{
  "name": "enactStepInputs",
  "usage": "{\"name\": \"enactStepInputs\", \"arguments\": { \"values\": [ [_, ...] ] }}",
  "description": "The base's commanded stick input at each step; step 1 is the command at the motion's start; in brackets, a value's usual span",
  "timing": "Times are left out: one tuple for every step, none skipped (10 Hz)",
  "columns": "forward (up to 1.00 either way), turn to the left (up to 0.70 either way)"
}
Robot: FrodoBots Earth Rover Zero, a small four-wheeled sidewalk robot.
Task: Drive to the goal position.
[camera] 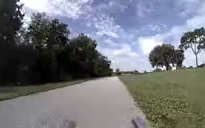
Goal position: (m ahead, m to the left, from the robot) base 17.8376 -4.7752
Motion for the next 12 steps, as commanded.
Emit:
{"name": "enactStepInputs", "arguments": {
  "values": [
    [0.69,0.03],
    [0.69,0.04],
    [0.69,0.03],
    [0.69,0.03],
    [0.69,0.03],
    [0.69,0.03],
    [0.69,0.03],
    [0.69,0.03],
    [0.69,0.03],
    [0.69,0.03],
    [0.69,0.03],
    [0.69,0.03]
  ]
}}
